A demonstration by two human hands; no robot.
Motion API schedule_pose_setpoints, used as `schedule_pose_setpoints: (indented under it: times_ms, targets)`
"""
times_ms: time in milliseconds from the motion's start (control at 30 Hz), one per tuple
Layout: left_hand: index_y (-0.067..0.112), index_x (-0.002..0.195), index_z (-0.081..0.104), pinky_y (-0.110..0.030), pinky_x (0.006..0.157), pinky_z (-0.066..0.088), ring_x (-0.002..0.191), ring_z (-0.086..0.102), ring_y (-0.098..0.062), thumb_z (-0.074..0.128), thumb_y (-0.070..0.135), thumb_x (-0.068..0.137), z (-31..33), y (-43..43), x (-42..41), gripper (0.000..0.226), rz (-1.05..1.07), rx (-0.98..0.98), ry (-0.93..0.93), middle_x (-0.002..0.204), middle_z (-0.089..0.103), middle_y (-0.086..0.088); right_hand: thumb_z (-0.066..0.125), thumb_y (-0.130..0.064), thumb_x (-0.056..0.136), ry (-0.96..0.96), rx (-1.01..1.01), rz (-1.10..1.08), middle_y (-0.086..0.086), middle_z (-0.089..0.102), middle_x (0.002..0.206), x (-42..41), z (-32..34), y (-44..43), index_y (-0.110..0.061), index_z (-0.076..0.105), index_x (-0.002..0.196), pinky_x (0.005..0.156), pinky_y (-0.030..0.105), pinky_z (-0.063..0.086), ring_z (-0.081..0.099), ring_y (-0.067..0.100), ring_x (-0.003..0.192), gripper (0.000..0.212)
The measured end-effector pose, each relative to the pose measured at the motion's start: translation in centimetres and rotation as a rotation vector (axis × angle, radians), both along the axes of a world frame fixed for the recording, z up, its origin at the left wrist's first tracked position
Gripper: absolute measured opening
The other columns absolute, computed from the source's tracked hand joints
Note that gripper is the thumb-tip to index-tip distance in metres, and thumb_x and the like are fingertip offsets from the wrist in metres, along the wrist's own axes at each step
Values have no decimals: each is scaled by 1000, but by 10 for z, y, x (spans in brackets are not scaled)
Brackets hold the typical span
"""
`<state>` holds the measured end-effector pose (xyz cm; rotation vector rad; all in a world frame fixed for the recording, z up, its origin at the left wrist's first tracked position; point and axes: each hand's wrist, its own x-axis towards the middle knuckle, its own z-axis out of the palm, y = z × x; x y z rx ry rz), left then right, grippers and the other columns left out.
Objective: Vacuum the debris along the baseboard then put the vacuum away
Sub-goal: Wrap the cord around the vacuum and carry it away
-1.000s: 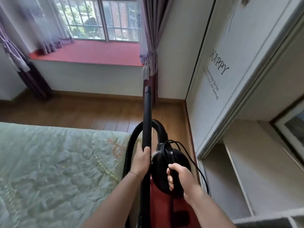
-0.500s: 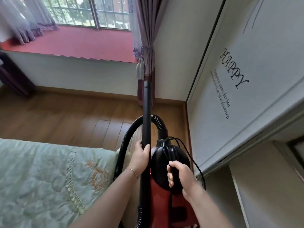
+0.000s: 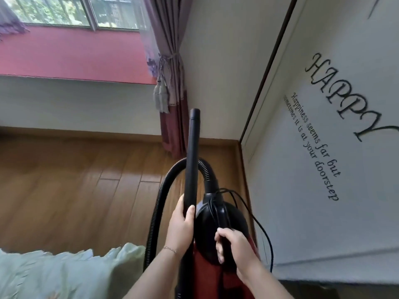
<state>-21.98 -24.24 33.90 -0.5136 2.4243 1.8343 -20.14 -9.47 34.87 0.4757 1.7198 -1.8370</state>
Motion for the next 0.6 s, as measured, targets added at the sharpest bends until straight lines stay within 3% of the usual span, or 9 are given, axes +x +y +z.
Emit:
schedule_pose_setpoints:
  times_ms: [67, 133, 200, 400, 600]
  targets:
    - [25, 139, 41, -7, 94, 39, 118, 51, -4, 43, 22, 98, -39, -3, -27, 41, -18, -20, 8, 126, 56, 14, 46, -14, 92, 5, -10, -23, 8, 44, 49, -24, -36, -1, -4, 50, 71, 47, 29, 36, 39, 18, 41, 23]
    - [25, 141, 39, -30, 104, 42, 121, 53, -11, 43, 27, 98, -81, -4, -48, 44, -29, -17, -4, 130, 57, 7, 45, -15, 92, 13, -25, -32, 7, 44, 49, -44, -77, -1, -5, 51, 71, 48, 29, 37, 40, 18, 41, 24]
    - [25, 142, 38, -39, 107, 40, 123, 52, -14, 42, 29, 98, -123, -4, -65, 45, -20, -20, -4, 133, 57, 4, 45, -15, 92, 27, -34, -31, 7, 44, 49, -59, -120, -1, -6, 51, 71, 49, 29, 37, 40, 18, 42, 24]
    - [26, 144, 37, -31, 109, 34, 128, 46, -13, 42, 30, 98, -252, -2, -106, 47, 15, 10, -40, 138, 52, 6, 46, -15, 93, 61, -37, -61, 6, 44, 48, -91, -246, 4, -7, 52, 70, 48, 29, 35, 40, 18, 40, 25]
    - [22, 144, 36, -38, 109, 37, 125, 51, -19, 43, 31, 97, -363, 12, -129, 48, 54, 30, -74, 135, 54, 1, 46, -18, 94, 25, -60, -95, 6, 44, 49, -108, -350, 15, -7, 52, 72, 48, 29, 36, 39, 16, 42, 25]
